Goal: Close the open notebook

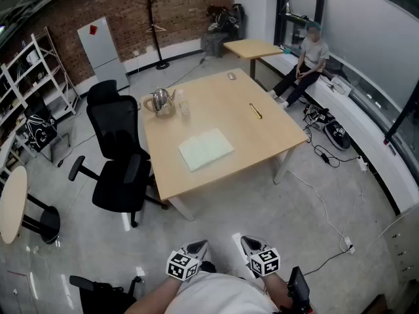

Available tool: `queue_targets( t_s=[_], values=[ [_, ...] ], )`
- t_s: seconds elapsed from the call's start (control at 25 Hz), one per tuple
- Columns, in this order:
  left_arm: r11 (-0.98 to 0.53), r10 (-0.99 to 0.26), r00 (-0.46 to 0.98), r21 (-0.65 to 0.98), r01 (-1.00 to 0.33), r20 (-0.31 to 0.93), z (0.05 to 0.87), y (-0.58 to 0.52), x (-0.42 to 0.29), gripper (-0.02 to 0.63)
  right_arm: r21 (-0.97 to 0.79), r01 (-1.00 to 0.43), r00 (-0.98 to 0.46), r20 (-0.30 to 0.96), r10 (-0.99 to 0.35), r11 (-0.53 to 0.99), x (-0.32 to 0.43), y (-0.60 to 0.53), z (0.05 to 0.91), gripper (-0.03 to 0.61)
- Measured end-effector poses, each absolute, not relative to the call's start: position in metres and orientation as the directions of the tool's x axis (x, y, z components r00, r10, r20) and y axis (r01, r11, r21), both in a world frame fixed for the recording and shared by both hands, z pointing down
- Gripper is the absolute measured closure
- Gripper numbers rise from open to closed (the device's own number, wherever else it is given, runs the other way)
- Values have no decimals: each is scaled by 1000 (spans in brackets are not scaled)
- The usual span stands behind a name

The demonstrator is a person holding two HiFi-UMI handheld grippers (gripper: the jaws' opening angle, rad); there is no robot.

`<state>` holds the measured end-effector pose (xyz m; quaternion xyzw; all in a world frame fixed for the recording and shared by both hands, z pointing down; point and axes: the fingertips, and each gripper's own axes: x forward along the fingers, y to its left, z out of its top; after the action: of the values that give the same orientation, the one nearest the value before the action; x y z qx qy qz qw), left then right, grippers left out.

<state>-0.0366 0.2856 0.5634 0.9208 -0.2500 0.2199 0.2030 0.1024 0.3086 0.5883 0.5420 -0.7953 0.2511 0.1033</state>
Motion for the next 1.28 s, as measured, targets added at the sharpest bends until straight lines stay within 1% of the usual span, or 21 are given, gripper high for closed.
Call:
queue_targets(
  t_s=[0.32, 0.52, 0.84, 1.12, 1.28],
  values=[
    [-807, -348, 800, 279, -521, 488, 574, 231, -21, 609, -254, -933, -344, 424, -838, 255, 120, 257, 580, 560],
    [-841, -332, 840, 268, -470, 429, 556, 174, 2, 609, -222, -952, -288, 419, -861, 210, 139, 213, 563, 560],
    [-848, -316, 862, 289, -444, 397, 545, 101, 1, 609, -181, -964, -257, 424, -869, 197, 138, 142, 539, 560],
    [-843, -310, 855, 296, -450, 417, 552, 57, -29, 609, -184, -957, -286, 463, -839, 225, 110, 90, 552, 560],
    [-822, -344, 838, 296, -487, 425, 553, 41, -50, 608, -178, -942, -337, 469, -816, 286, 87, 66, 553, 560]
  ],
)
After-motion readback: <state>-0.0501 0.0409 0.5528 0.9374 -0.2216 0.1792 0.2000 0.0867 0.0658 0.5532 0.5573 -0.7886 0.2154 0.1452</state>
